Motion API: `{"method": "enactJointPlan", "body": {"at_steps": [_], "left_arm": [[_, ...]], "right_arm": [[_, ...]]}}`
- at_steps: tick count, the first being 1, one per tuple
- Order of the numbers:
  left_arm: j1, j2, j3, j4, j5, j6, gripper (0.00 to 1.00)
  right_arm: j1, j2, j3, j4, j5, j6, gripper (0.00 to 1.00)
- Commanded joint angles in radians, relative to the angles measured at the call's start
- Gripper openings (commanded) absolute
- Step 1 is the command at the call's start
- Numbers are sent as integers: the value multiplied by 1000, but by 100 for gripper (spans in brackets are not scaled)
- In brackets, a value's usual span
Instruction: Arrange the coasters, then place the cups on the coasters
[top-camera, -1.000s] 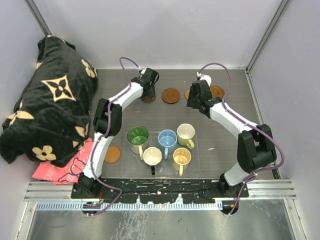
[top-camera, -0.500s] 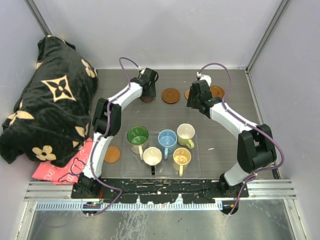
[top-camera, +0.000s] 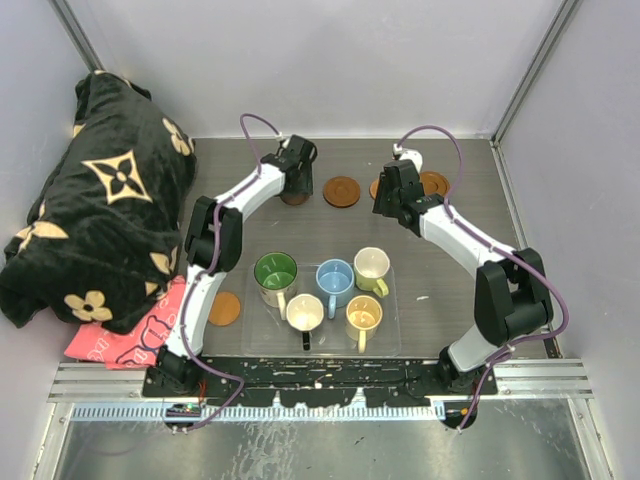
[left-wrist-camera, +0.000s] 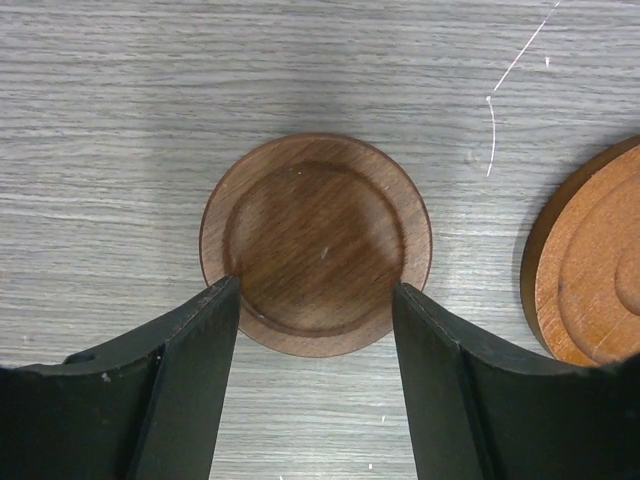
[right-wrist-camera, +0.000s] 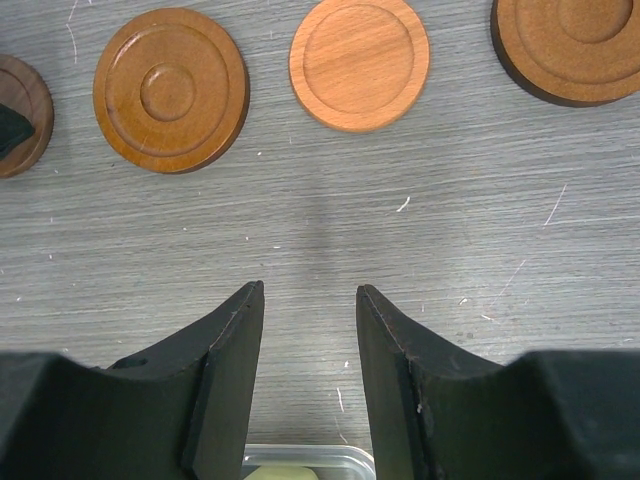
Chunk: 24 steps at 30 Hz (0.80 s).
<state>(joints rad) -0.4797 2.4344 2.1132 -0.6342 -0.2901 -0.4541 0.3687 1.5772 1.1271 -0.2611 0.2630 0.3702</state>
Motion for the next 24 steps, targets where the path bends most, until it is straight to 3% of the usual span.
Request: {"method": "enactJointPlan", "body": {"at_steps": [1, 7, 14, 18, 24], "left_arm": [[-5, -79, 55, -3, 16, 25, 64], [-5, -97, 83, 5, 27, 62, 69], [-7, -191, 70, -57, -12, 32, 63], [-7, -314, -76, -80, -64, 21, 54], [-5, -528, -331, -87, -72, -17, 50]], "right_arm": [[-5, -19, 0, 45, -5, 15, 48], [-4, -16, -1, 46, -8, 16, 48], [-4, -17, 6, 48, -10, 14, 48], [-5, -26, 1, 48, -20, 15, 48], [0, -49, -18, 58, -35, 28, 48]]}}
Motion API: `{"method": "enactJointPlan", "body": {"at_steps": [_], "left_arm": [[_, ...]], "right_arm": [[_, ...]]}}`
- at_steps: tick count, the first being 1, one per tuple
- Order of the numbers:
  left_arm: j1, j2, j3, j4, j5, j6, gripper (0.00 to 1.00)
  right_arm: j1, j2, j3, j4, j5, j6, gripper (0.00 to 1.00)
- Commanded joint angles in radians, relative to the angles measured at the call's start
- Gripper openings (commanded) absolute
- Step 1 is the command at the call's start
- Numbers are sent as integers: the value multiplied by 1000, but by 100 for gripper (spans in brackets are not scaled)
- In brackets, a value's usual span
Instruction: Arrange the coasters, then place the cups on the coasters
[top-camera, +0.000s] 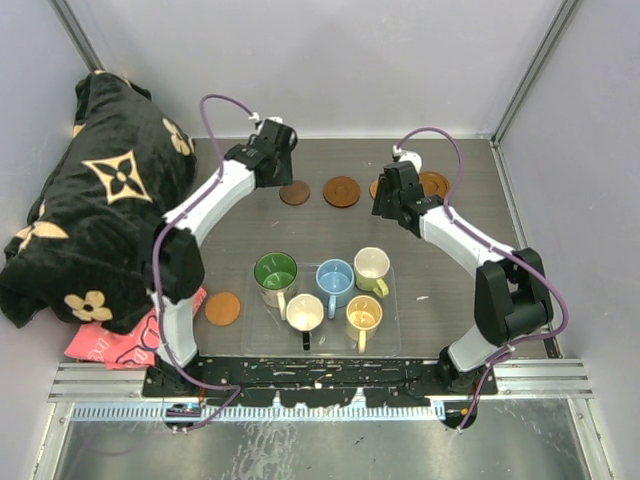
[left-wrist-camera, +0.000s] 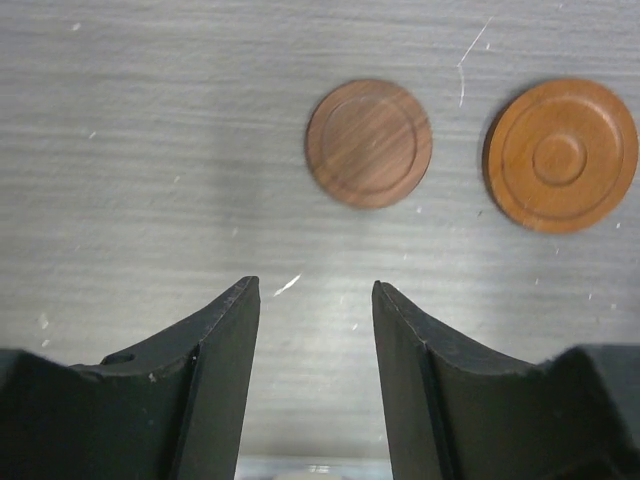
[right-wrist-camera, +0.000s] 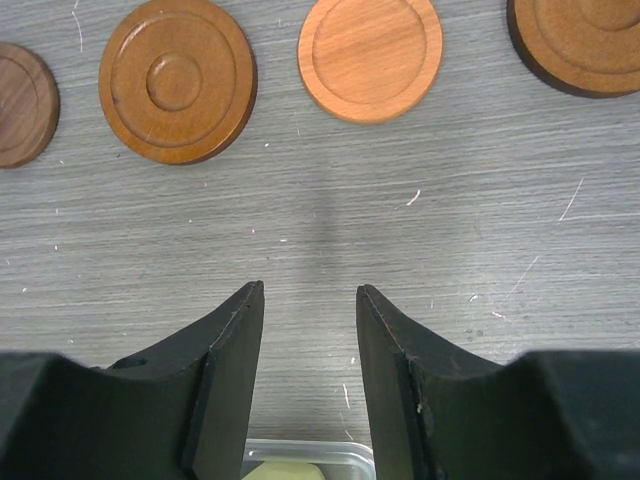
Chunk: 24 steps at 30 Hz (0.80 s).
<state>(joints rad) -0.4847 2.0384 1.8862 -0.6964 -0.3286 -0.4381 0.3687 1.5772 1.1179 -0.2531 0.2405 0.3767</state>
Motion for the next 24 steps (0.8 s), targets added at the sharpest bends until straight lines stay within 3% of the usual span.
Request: {"method": "enactJointPlan", "body": {"at_steps": [1, 5, 12, 24], "left_arm": [[0, -161, -137, -40, -40, -46, 48], [0, -304, -304, -68, -43, -79, 39], [-2, -534, -538, -215, -28, -157, 39], [-5, -799, -745, -436, 73, -276, 54]], "right_arm": [[2, -54, -13, 51, -13, 22, 48], [11, -73, -32, 50, -12, 26, 48], [23, -114, -61, 51, -13, 33, 48], [53, -150, -85, 56, -12, 48, 48]]}}
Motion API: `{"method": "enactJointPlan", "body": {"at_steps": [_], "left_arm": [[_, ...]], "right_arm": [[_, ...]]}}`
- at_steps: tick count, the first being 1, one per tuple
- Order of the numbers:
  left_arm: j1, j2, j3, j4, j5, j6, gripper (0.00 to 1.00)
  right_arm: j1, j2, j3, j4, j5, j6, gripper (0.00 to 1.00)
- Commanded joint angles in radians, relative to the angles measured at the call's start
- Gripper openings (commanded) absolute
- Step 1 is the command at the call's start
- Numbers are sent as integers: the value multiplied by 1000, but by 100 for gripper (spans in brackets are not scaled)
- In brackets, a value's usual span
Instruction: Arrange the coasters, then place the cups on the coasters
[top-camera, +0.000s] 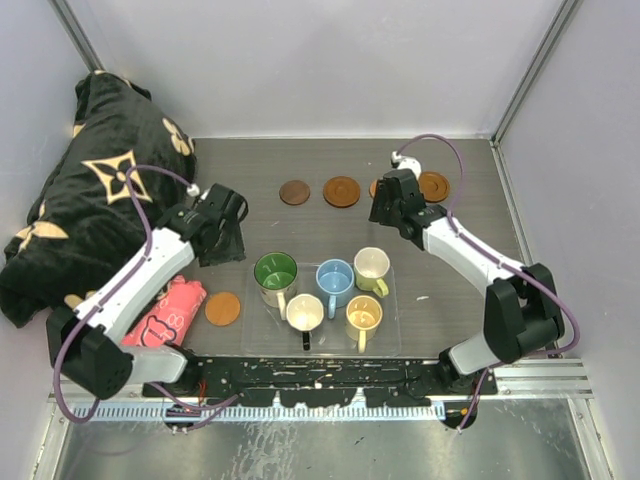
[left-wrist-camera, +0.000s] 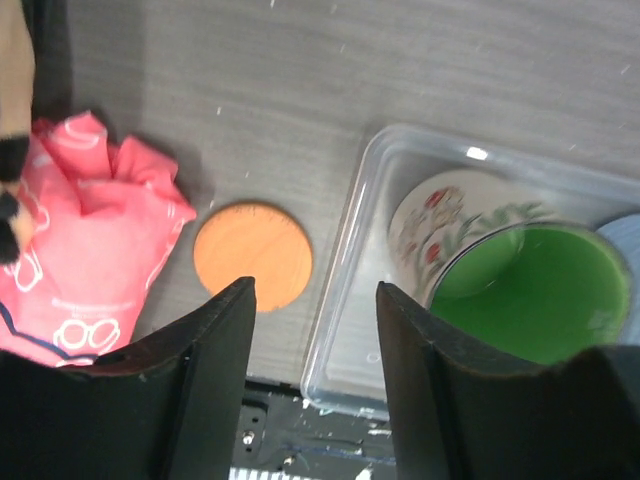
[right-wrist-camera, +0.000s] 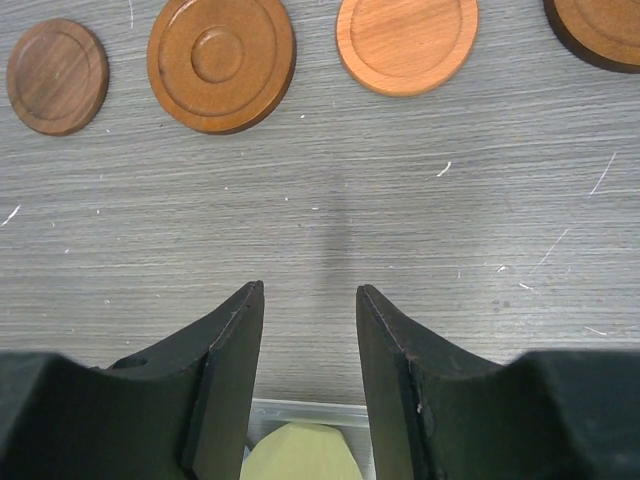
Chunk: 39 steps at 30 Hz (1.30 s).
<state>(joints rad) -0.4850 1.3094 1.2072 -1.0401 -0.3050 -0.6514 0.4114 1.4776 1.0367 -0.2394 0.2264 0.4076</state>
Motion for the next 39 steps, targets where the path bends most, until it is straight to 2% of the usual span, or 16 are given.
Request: {"method": "enactJointPlan", "body": {"at_steps": [1, 13, 24, 29, 39], "left_arm": [[-6, -90, -90, -93, 69, -74, 56], [-10, -220, -271, -152, 194, -163, 68], [-21, -217, -420, -121, 266, -270, 68], [-20, -206, -491, -46, 249, -292, 68], [-19, -131, -526, 62, 168, -310, 67]], "right_arm": [[14, -51, -3, 43, 1, 18, 48], [37, -60, -6, 39, 2, 21, 48], [42, -83, -35, 40, 10, 23, 48], [42, -93, -51, 43, 14, 20, 49], [42, -94, -49, 43, 22, 11, 48]]}}
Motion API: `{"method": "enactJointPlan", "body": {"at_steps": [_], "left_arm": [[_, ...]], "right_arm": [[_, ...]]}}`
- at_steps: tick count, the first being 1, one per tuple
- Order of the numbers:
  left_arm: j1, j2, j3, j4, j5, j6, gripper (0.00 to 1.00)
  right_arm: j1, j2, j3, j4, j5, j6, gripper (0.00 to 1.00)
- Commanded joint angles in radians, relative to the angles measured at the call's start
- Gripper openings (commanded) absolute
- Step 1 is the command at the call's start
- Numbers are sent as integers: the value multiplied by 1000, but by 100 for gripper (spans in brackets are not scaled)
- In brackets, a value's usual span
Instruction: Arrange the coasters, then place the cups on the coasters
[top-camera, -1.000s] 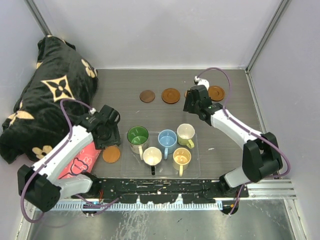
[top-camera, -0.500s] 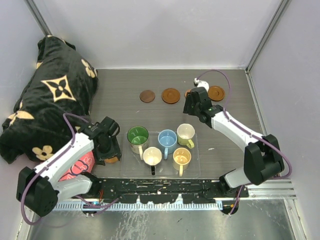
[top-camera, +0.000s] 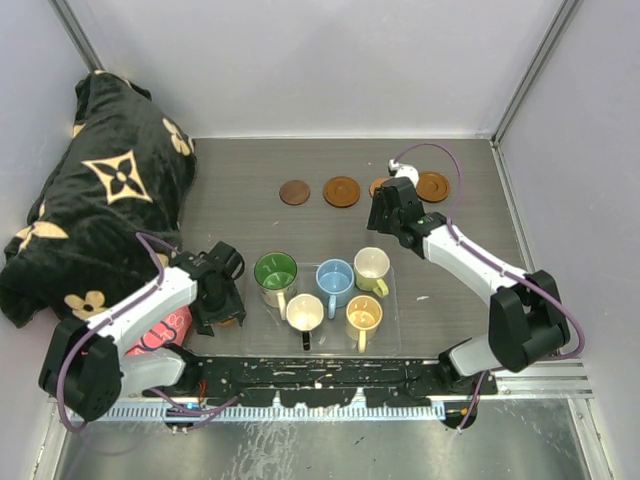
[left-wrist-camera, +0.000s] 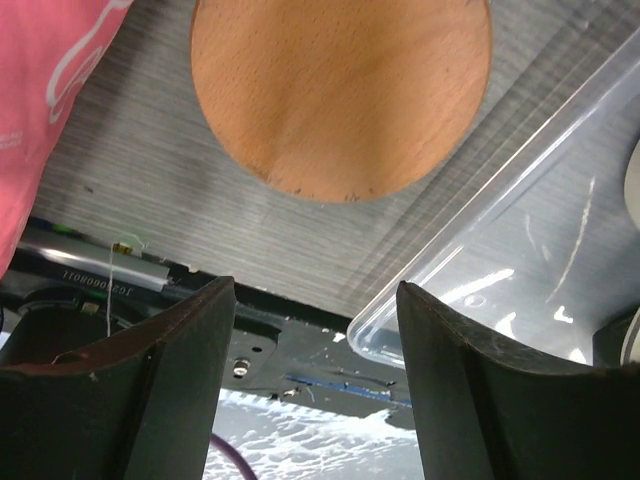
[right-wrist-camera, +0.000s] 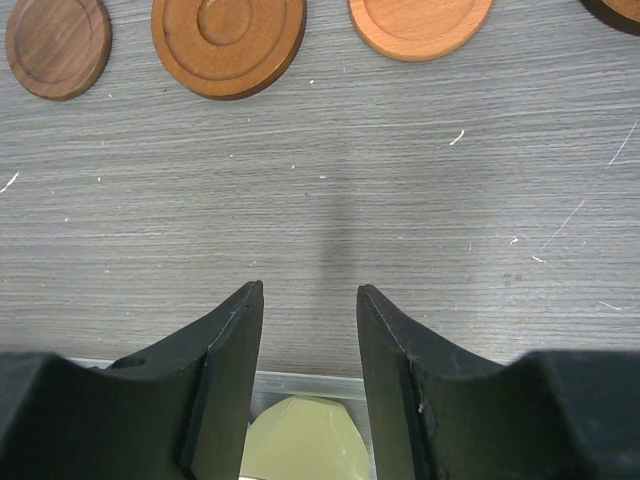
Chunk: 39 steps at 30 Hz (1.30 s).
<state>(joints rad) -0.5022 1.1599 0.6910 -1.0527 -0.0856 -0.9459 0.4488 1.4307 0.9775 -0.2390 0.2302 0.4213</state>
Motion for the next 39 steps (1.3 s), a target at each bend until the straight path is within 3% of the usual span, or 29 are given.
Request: {"method": "enactJointPlan", "body": {"at_steps": [1, 11, 19, 39], "left_arm": [[-1, 29, -15, 83, -60, -14, 68], [0, 62, -63, 157, -117, -6, 69], [15, 75, -82, 219, -132, -10, 64], [138, 306, 39, 343, -59, 110, 65]], "right_arm": [[4, -46, 9, 43, 18, -3, 48], [4, -39, 15, 35, 25, -11, 49], [4, -42, 18, 30, 26, -14, 49], [4, -41, 18, 20, 31, -15, 49]]}}
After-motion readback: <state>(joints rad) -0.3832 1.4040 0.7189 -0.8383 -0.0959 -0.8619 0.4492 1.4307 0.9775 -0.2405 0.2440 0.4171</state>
